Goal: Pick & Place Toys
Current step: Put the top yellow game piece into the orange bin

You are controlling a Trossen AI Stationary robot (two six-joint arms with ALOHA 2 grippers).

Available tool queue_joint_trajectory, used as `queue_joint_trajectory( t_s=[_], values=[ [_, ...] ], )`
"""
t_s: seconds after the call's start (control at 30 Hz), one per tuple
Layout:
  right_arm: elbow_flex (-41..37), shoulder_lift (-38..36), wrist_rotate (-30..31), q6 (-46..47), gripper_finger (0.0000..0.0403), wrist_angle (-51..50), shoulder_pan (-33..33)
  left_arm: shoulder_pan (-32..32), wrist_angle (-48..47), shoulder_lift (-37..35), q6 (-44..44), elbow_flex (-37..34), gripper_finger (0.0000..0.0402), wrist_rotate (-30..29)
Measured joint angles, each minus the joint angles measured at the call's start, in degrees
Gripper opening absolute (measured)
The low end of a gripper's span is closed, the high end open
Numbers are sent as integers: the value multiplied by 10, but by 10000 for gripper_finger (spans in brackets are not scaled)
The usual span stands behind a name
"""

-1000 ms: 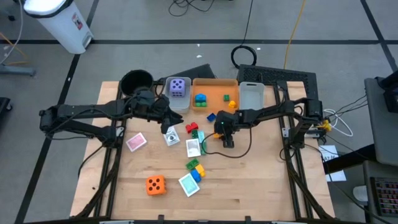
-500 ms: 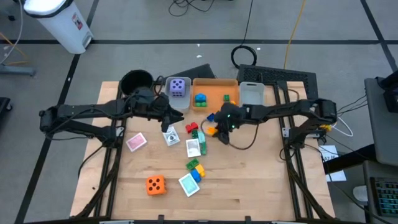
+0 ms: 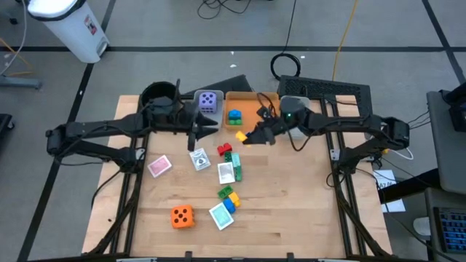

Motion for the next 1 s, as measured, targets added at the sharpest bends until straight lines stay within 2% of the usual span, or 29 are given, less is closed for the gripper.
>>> queue_joint_trajectory(
  t_s=[0.13,0.33,0.57,0.77,1.0],
  values=[
    [0,11,-33,53,129,36,-9,-9,-45,4,63,49,164,-21],
    [0,48,-89,176,129,161,-13,-46,-139,28,191,143,234,-85],
    [0,105,-92,329,129,329,-19,-95,-251,102,303,264,296,-158],
    [0,142,-101,419,130,402,-27,-135,-311,164,382,323,303,-220],
    [0,163,-104,462,130,446,-33,-159,-324,191,449,328,288,-251]
  ],
)
